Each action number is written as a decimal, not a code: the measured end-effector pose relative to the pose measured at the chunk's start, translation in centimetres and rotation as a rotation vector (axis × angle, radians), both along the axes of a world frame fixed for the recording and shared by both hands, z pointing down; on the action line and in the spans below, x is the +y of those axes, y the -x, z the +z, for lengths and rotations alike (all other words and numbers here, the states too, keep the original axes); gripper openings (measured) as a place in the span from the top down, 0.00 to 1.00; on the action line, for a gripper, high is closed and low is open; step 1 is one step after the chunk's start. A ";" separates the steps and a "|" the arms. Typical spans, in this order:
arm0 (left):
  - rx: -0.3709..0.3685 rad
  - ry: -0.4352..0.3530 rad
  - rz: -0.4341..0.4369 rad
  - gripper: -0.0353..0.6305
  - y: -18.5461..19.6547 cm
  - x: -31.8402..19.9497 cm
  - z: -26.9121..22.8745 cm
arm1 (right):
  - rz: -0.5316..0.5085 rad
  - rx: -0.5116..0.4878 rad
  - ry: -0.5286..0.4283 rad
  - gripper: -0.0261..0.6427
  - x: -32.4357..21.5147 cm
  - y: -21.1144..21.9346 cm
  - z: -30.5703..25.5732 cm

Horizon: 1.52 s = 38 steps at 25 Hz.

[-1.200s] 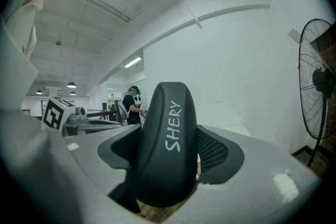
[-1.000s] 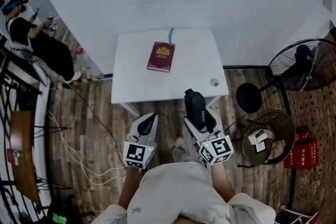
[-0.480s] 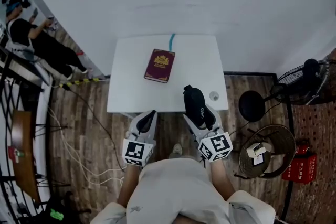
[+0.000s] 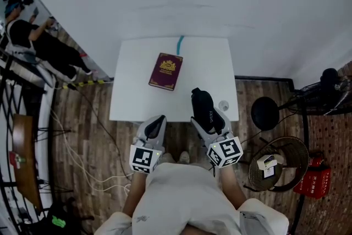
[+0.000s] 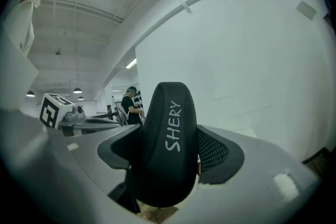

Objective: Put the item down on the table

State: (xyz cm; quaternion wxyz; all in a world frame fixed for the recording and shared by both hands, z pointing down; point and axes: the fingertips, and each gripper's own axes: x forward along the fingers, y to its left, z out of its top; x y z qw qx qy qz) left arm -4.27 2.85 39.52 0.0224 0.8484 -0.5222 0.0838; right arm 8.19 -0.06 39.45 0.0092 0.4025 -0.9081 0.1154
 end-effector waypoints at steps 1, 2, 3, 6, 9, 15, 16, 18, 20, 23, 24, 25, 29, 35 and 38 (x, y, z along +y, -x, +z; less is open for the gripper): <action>0.000 0.005 -0.006 0.92 0.1 -0.2 0.1 | -0.001 0.001 0.002 0.47 -0.2 0.0 0.1; 0.000 0.008 -0.008 0.92 0.2 -0.5 0.2 | -0.002 0.001 0.004 0.47 -0.5 0.0 0.1; 0.000 0.010 -0.009 0.92 0.3 -0.7 0.3 | -0.002 0.002 0.005 0.47 -0.8 0.1 0.2; 0.003 0.017 -0.006 0.92 0.4 -1.6 0.6 | 0.003 0.006 0.008 0.47 -1.6 0.3 0.4; 0.012 0.019 0.004 0.92 0.6 -2.8 0.7 | 0.010 0.009 0.012 0.47 -2.7 0.6 0.5; 0.027 0.025 0.038 0.92 1.0 -7.0 1.2 | 0.041 0.020 0.025 0.47 -5.9 1.2 1.0; 0.030 0.024 0.045 0.92 1.1 -7.9 1.2 | 0.048 0.025 0.026 0.47 -6.6 1.3 1.1; 0.037 0.022 0.062 0.92 1.3 -9.6 1.1 | 0.063 0.033 0.027 0.47 -8.0 1.6 1.1; 0.043 0.023 0.079 0.92 1.6 -11.2 1.1 | 0.078 0.039 0.028 0.47 -9.5 1.9 1.1; 0.048 0.023 0.099 0.92 2.3 -13.6 1.0 | 0.099 0.044 0.030 0.47 -11.5 2.5 1.1; 0.050 0.021 0.106 0.92 2.5 -14.4 0.9 | 0.106 0.047 0.030 0.47 -12.1 2.8 1.0; 0.053 0.018 0.113 0.92 2.8 -15.2 0.8 | 0.113 0.052 0.028 0.47 -12.8 3.0 0.9; 0.070 0.014 0.137 0.92 3.7 -17.8 0.5 | 0.133 0.076 0.022 0.47 -15.2 4.3 0.8; 0.089 0.041 0.174 0.92 4.5 -20.5 1.6 | 0.157 0.095 0.037 0.47 -17.8 5.7 1.5; 0.098 0.053 0.191 0.92 4.9 -21.9 2.1 | 0.171 0.103 0.047 0.47 -19.1 6.3 1.9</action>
